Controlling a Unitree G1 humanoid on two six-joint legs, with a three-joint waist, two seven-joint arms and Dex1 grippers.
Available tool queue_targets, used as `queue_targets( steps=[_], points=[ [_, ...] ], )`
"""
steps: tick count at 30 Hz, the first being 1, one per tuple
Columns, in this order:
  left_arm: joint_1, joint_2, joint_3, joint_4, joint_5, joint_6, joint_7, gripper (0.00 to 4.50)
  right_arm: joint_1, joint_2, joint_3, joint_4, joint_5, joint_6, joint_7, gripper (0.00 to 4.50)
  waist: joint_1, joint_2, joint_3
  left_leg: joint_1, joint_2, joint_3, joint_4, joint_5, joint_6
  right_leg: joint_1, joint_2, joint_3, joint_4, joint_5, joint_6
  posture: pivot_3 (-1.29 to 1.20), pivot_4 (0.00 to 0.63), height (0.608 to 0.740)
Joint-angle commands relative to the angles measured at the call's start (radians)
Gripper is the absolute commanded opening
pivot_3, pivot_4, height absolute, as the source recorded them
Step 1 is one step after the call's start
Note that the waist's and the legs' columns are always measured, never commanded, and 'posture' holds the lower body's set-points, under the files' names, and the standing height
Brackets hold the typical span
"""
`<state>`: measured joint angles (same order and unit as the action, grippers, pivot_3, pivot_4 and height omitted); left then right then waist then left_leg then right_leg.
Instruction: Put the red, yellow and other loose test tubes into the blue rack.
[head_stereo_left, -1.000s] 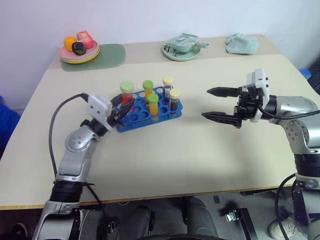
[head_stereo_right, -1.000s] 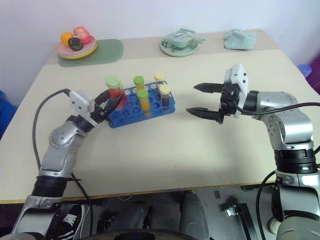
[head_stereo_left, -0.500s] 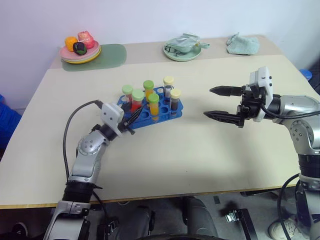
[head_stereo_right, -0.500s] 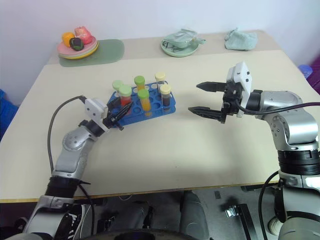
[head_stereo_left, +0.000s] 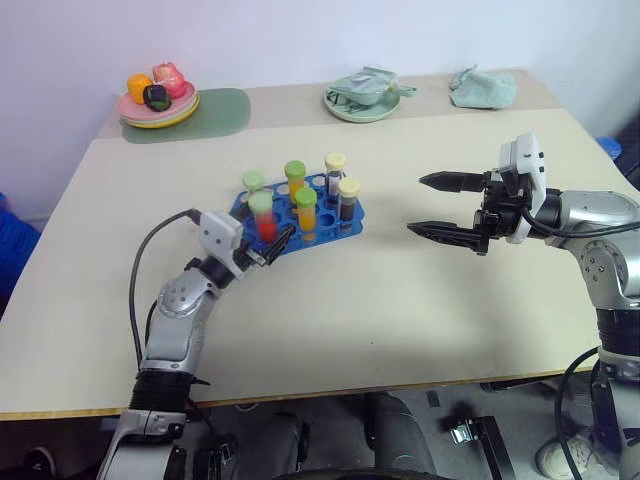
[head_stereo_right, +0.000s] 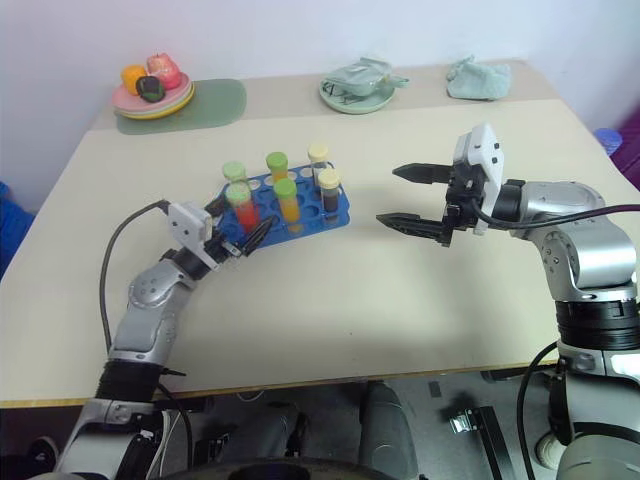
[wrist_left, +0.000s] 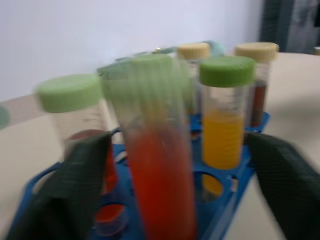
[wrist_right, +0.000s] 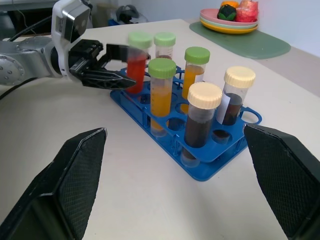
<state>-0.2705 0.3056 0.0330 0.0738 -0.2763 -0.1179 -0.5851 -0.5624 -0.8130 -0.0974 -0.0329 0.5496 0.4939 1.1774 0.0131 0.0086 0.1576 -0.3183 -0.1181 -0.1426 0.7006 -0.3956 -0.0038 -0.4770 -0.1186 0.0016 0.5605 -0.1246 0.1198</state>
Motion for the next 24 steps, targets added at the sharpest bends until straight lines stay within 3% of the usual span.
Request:
queue_targets(
  steps=[1, 9, 12, 15, 18, 24],
  points=[
    [0.044, 0.043, 0.060, -0.099, -0.049, -0.019, -0.032, 4.45, -0.018, -0.011, -0.024, -0.002, 0.000, -0.022, 0.009, 4.50, 0.000, 0.000, 0.000, 0.000, 0.000, 0.000, 0.000, 0.000, 0.000, 0.000, 0.000, 0.000, 0.000, 0.000, 0.000, 0.00, 0.150, 0.740],
    [0.196, 0.250, 0.193, -0.264, -0.208, 0.081, -0.202, 4.45, 0.006, -0.019, -0.034, 0.047, -0.006, -0.056, 0.052, 4.50, 0.002, 0.000, 0.000, 0.000, 0.001, 0.000, 0.000, 0.000, 0.000, 0.000, 0.000, 0.000, 0.000, 0.000, 0.000, 0.00, 0.150, 0.740],
    [0.237, 0.410, 0.294, -0.281, -0.349, 0.232, -0.337, 4.45, 0.086, -0.029, -0.074, 0.052, 0.004, -0.076, 0.072, 4.50, 0.002, -0.001, 0.000, 0.000, 0.001, 0.000, -0.001, -0.001, 0.001, 0.000, 0.000, -0.001, 0.000, 0.000, 0.000, 0.00, 0.150, 0.740],
    [0.233, 0.518, 0.340, -0.281, -0.386, 0.299, -0.395, 4.45, 0.147, -0.035, -0.116, 0.067, 0.004, -0.113, 0.086, 4.50, 0.001, 0.001, 0.001, -0.001, 0.001, 0.000, -0.001, -0.001, 0.001, 0.000, 0.001, -0.001, 0.001, 0.000, 0.000, 0.00, 0.150, 0.740],
    [0.194, 0.571, 0.333, -0.269, -0.394, 0.343, -0.439, 4.45, 0.172, -0.024, -0.134, 0.082, -0.015, -0.158, 0.068, 4.50, -0.002, 0.002, 0.001, 0.001, 0.001, 0.001, -0.001, -0.001, 0.002, 0.000, 0.000, -0.001, 0.001, 0.000, 0.000, 0.00, 0.150, 0.740],
    [0.068, 0.578, 0.279, -0.231, -0.366, 0.403, -0.453, 4.45, 0.196, -0.050, -0.158, 0.111, -0.029, -0.191, 0.072, 4.50, -0.002, 0.001, 0.001, 0.001, 0.001, 0.002, -0.001, -0.001, 0.002, 0.000, 0.001, -0.001, 0.001, 0.000, 0.000, 0.00, 0.150, 0.740]
  ],
)
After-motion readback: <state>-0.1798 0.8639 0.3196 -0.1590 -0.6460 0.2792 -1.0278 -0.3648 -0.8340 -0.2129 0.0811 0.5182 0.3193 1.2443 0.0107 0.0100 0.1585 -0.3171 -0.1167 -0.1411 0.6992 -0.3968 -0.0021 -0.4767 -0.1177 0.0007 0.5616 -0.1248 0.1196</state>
